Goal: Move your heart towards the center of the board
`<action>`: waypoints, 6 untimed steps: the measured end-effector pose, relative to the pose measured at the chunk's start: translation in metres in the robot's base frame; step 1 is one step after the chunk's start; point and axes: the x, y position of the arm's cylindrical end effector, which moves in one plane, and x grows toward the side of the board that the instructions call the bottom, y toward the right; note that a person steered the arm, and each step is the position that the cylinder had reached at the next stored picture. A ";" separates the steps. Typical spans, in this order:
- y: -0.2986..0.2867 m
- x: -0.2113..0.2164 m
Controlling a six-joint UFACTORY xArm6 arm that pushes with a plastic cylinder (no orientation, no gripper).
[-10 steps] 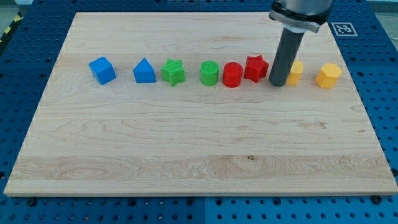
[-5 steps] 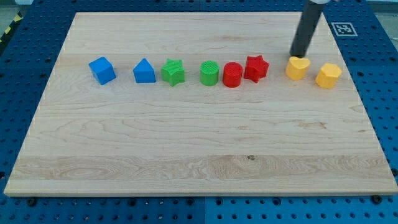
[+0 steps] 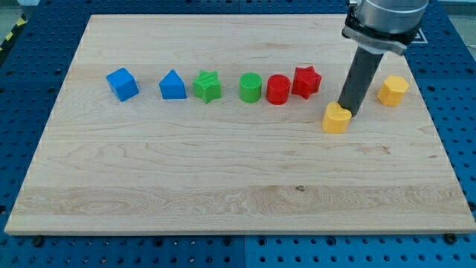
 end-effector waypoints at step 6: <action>-0.105 0.041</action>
